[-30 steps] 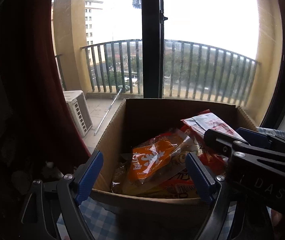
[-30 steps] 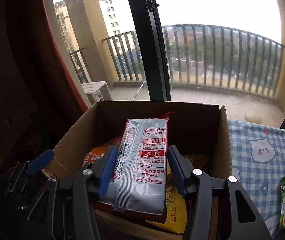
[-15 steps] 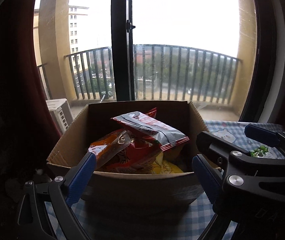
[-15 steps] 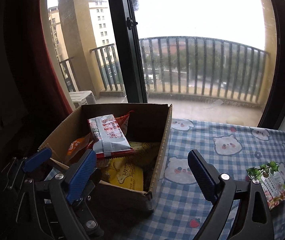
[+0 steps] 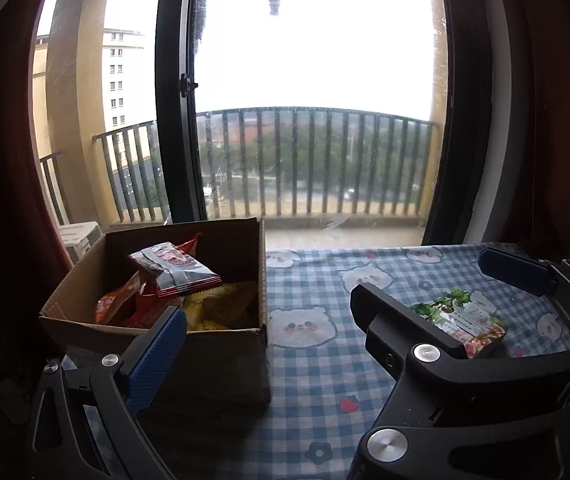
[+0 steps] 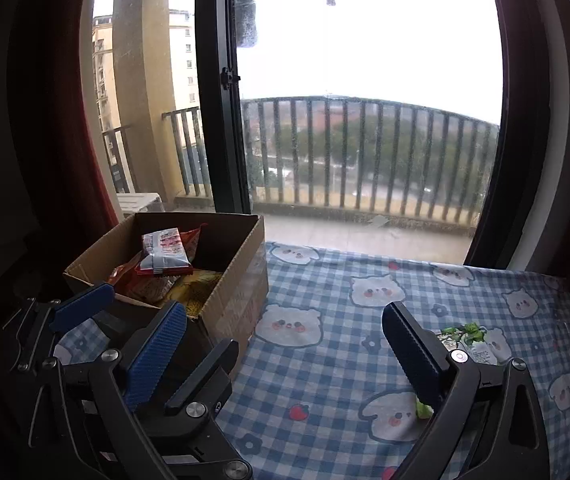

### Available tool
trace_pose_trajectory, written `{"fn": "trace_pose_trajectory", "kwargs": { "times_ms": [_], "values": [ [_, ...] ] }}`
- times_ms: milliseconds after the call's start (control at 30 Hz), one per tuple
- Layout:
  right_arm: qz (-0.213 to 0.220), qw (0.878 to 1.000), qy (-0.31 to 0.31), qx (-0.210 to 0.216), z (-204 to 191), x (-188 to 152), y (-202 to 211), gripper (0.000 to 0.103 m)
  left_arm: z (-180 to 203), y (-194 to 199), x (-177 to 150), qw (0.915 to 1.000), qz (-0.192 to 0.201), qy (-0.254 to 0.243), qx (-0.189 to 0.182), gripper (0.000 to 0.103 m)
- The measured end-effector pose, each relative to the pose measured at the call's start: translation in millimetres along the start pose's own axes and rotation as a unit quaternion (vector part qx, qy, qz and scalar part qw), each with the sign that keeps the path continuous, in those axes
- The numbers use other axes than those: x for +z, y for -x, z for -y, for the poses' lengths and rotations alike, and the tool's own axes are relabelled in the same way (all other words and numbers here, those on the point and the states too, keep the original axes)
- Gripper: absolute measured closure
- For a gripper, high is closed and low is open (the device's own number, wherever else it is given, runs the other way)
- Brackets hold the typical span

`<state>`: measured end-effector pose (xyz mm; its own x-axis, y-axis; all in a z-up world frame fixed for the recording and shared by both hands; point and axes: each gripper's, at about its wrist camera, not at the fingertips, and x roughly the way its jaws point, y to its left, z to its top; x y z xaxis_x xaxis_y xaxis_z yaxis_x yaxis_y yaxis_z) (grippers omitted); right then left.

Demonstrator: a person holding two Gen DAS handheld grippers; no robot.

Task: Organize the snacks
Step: 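Move both tools over the green dried-fig bag, then grasp the green dried-fig bag with the left tool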

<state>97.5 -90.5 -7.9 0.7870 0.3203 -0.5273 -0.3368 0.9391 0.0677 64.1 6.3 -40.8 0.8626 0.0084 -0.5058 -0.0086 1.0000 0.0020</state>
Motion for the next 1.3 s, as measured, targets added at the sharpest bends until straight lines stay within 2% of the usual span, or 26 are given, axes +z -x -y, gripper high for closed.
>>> {"fn": "trace_pose_trajectory", "kwargs": {
  "times_ms": [300,633,800,1033,1167,1300],
  "values": [
    [0.003,0.999,-0.026,-0.035,58,-15,25,0.001,59,-5,1,0.9991,-0.007,-0.017,-0.038,0.001],
    [-0.009,0.996,-0.046,-0.07,112,-37,31,0.001,113,-29,-14,0.9967,-0.025,-0.023,-0.073,0.001],
    [-0.035,0.994,-0.065,-0.086,147,-56,13,0.001,139,-62,-27,0.994,-0.057,-0.047,-0.081,0.001],
    [-0.067,0.985,-0.128,-0.095,200,-76,-25,0.001,172,-114,-33,0.9908,-0.093,-0.059,-0.08,0.001],
    [-0.08,0.984,-0.128,-0.095,218,-82,-46,0.001,193,-141,-34,0.987,-0.116,-0.074,-0.083,0.001],
    [-0.101,0.982,-0.121,-0.101,238,-85,-65,0.001,209,-167,-37,0.9844,-0.137,-0.065,-0.09,0.001]
  ]
}}
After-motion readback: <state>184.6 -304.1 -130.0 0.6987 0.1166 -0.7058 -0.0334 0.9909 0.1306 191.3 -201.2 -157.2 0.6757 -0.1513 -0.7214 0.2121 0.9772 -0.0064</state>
